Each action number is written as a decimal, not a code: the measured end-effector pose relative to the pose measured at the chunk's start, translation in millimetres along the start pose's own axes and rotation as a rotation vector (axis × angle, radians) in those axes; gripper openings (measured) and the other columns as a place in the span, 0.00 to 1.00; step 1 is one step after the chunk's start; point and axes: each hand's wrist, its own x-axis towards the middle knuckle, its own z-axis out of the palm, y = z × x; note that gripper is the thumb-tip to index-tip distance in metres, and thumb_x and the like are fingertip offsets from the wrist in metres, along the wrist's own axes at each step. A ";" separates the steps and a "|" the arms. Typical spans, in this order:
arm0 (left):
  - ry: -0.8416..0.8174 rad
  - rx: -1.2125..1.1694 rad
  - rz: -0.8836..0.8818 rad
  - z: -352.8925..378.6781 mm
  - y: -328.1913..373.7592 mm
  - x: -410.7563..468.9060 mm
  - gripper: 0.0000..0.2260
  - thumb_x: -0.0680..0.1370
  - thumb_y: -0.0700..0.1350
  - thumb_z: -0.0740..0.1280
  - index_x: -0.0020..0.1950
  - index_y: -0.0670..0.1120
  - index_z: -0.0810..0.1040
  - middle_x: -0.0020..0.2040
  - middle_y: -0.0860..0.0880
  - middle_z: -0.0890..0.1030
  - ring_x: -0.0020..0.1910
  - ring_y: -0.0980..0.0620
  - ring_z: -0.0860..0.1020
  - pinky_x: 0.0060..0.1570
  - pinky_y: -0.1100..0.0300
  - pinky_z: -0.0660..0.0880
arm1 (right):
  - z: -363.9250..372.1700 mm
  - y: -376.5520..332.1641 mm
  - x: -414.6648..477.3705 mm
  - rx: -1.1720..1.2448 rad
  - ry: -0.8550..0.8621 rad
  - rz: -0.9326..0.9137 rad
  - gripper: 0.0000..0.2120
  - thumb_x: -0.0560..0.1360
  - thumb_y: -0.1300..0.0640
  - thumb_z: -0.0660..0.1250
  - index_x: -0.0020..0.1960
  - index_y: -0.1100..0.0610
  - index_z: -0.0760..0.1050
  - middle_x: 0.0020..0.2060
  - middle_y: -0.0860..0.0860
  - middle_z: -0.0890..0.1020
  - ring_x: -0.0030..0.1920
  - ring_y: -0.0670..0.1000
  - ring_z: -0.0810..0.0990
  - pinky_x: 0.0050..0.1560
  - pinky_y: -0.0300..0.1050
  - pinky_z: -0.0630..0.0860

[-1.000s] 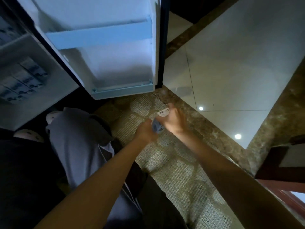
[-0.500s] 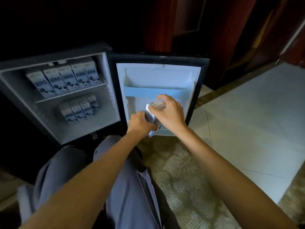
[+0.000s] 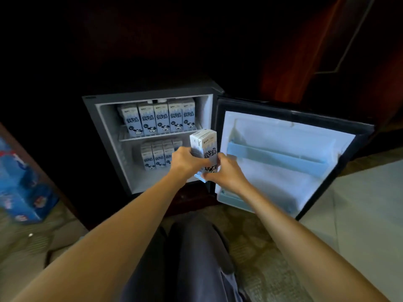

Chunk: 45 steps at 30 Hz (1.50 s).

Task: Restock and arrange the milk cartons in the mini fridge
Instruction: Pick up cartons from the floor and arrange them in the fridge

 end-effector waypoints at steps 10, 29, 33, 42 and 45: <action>-0.094 -0.022 -0.130 -29.7 -64.4 108.6 0.09 0.69 0.37 0.71 0.32 0.46 0.74 0.32 0.50 0.76 0.33 0.53 0.74 0.33 0.66 0.70 | 84.8 3.5 110.4 -0.103 -0.004 0.090 0.22 0.68 0.53 0.70 0.55 0.61 0.65 0.45 0.55 0.77 0.43 0.55 0.76 0.38 0.47 0.73; -0.151 0.707 -0.039 -35.9 -190.3 277.3 0.30 0.78 0.37 0.58 0.77 0.45 0.50 0.78 0.45 0.47 0.78 0.47 0.46 0.75 0.54 0.51 | 204.0 93.9 295.9 0.130 0.150 0.414 0.19 0.65 0.60 0.71 0.55 0.63 0.71 0.40 0.52 0.76 0.41 0.53 0.74 0.35 0.38 0.68; -0.155 0.880 0.124 -24.6 -204.5 293.4 0.34 0.78 0.35 0.57 0.77 0.50 0.41 0.78 0.46 0.37 0.77 0.47 0.37 0.75 0.50 0.44 | 216.0 106.4 312.4 0.101 0.150 0.432 0.18 0.66 0.60 0.70 0.54 0.63 0.74 0.40 0.53 0.78 0.40 0.52 0.76 0.30 0.34 0.65; -0.201 1.038 0.241 -19.3 -222.0 315.0 0.35 0.78 0.32 0.55 0.77 0.47 0.37 0.77 0.47 0.35 0.77 0.46 0.36 0.75 0.48 0.41 | 241.6 106.0 334.8 0.190 0.189 0.450 0.24 0.67 0.63 0.73 0.60 0.63 0.69 0.55 0.58 0.78 0.54 0.57 0.79 0.43 0.39 0.71; -0.198 1.058 0.255 -21.7 -224.0 315.7 0.34 0.79 0.34 0.54 0.77 0.48 0.36 0.77 0.47 0.35 0.77 0.47 0.37 0.75 0.47 0.41 | 243.5 103.4 337.9 0.198 0.167 0.418 0.24 0.69 0.65 0.71 0.62 0.64 0.66 0.54 0.57 0.77 0.51 0.56 0.78 0.40 0.37 0.71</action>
